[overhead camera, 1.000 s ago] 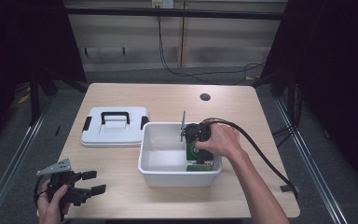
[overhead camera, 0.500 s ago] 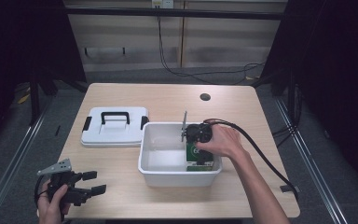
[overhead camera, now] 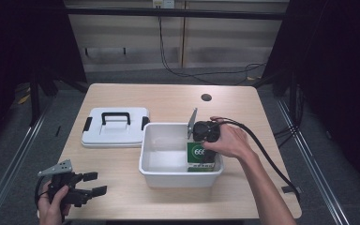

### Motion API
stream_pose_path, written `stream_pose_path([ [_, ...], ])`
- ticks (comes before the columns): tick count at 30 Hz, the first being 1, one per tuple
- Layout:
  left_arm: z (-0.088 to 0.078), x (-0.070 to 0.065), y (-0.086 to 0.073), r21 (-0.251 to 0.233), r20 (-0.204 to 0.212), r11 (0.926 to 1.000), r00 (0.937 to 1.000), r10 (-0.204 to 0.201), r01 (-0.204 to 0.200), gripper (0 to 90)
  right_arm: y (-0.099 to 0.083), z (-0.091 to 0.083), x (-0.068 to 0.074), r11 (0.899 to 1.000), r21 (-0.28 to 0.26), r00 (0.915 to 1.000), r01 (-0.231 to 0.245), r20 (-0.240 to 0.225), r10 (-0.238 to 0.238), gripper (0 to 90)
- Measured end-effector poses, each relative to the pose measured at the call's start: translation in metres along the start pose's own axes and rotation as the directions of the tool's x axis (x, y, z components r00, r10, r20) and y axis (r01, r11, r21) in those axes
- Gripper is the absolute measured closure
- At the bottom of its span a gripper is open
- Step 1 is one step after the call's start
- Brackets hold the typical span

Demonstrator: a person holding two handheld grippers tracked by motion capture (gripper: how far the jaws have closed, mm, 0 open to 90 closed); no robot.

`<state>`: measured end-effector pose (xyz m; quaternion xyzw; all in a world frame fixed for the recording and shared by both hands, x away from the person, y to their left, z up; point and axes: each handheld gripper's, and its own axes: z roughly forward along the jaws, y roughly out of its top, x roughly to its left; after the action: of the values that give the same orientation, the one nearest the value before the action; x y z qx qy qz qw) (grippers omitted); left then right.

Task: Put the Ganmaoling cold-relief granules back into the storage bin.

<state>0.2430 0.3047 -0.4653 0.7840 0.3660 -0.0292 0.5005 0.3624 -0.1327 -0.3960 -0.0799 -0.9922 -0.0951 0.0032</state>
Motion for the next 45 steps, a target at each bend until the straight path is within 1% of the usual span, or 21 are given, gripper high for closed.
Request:
stream_pose_path([
  [2,0.000,0.000,0.000,-0.002,-0.003,1.0000,1.0000,0.000,-0.001,16.0,-0.003,-0.004,0.001,1.000,-0.022,1.0000,-0.010,0.000,0.010,9.5],
  [3,0.000,0.000,0.000,-0.002,-0.003,1.0000,1.0000,-0.002,0.002,16.0,-0.005,-0.005,0.000,0.999,-0.039,1.0000,-0.001,0.009,0.001,9.4],
  [5,0.000,0.000,0.000,-0.001,-0.001,1.0000,1.0000,-0.002,0.002,16.0,-0.006,-0.006,0.000,0.999,-0.045,1.0000,-0.003,0.008,0.004,9.4],
  [6,0.000,0.000,0.000,0.000,-0.001,1.0000,1.0000,-0.002,0.002,16.0,-0.009,-0.009,0.002,0.998,-0.064,0.9996,-0.026,0.009,0.026,9.2],
  [7,0.000,0.000,0.000,0.000,-0.001,1.0000,1.0000,-0.002,0.002,16.0,-0.010,-0.010,0.001,0.996,-0.089,0.9998,-0.011,0.018,0.012,8.9],
  [10,0.000,0.000,0.000,-0.001,0.000,1.0000,1.0000,-0.001,0.001,16.0,-0.013,-0.015,0.001,0.990,-0.133,0.9989,-0.039,0.022,0.042,8.9],
  [12,0.000,0.000,0.000,-0.001,-0.001,1.0000,1.0000,-0.003,0.003,16.0,-0.015,-0.019,0.000,0.984,-0.176,0.9987,-0.036,0.029,0.042,8.9],
  [15,0.000,0.000,0.000,0.001,-0.001,1.0000,1.0000,-0.003,0.003,16.0,-0.018,-0.022,0.000,0.981,-0.188,0.9981,-0.045,0.033,0.052,9.0],
  [17,0.000,0.000,0.000,-0.001,-0.001,1.0000,1.0000,-0.003,0.003,16.0,-0.021,-0.024,0.000,0.983,-0.174,0.9964,-0.062,0.046,0.071,9.0],
  [18,0.000,0.000,0.000,-0.001,-0.002,1.0000,1.0000,-0.002,0.002,16.0,-0.023,-0.026,0.000,0.980,-0.187,0.9953,-0.068,0.056,0.080,9.2],
  [23,0.000,0.000,0.000,-0.001,-0.002,1.0000,1.0000,-0.004,0.004,16.0,-0.036,-0.036,0.001,0.950,-0.294,0.9891,-0.109,0.064,0.133,10.0],
  [25,-0.001,0.001,0.000,-0.001,-0.004,1.0000,1.0000,-0.004,0.004,16.0,-0.042,-0.039,0.002,0.942,-0.317,0.9861,-0.112,0.082,0.144,10.1],
  [27,0.000,0.001,0.000,0.000,-0.002,1.0000,1.0000,-0.006,0.006,16.0,-0.050,-0.043,0.003,0.933,-0.335,0.9727,-0.128,0.141,0.184,10.0],
  [28,0.000,0.001,0.000,0.001,-0.002,1.0000,1.0000,-0.007,0.007,16.0,-0.054,-0.044,0.003,0.926,-0.350,0.9687,-0.140,0.146,0.201,10.0],
  [30,0.000,0.001,0.000,0.001,-0.003,1.0000,1.0000,-0.006,0.006,16.0,-0.063,-0.048,0.003,0.903,-0.403,0.9635,-0.151,0.144,0.225,10.0],
  [33,0.000,0.001,-0.001,-0.002,-0.004,1.0000,0.9999,-0.010,0.010,16.0,-0.073,-0.053,0.007,0.878,-0.454,0.9599,-0.154,0.142,0.242,10.0],
  [38,0.000,0.001,-0.001,0.002,-0.003,1.0000,1.0000,-0.007,0.007,16.0,-0.091,-0.062,0.015,0.827,-0.535,0.9474,-0.171,0.142,0.287,10.0],
  [39,0.000,0.001,-0.001,0.002,-0.004,1.0000,1.0000,-0.007,0.007,16.0,-0.094,-0.063,0.017,0.821,-0.544,0.9446,-0.174,0.143,0.295,10.0],
  [40,0.000,0.001,-0.001,0.001,-0.004,1.0000,1.0000,-0.007,0.007,16.0,-0.097,-0.064,0.018,0.814,-0.555,0.9452,-0.172,0.139,0.295,10.0],
  [43,0.000,0.001,0.000,0.004,-0.006,1.0000,1.0000,-0.007,0.007,16.0,-0.107,-0.065,0.025,0.799,-0.573,0.9344,-0.183,0.151,0.323,10.0],
  [45,0.000,0.001,0.000,0.006,-0.006,1.0000,1.0000,-0.006,0.006,16.0,-0.115,-0.066,0.029,0.780,-0.596,0.9245,-0.189,0.159,0.346,10.0],
])
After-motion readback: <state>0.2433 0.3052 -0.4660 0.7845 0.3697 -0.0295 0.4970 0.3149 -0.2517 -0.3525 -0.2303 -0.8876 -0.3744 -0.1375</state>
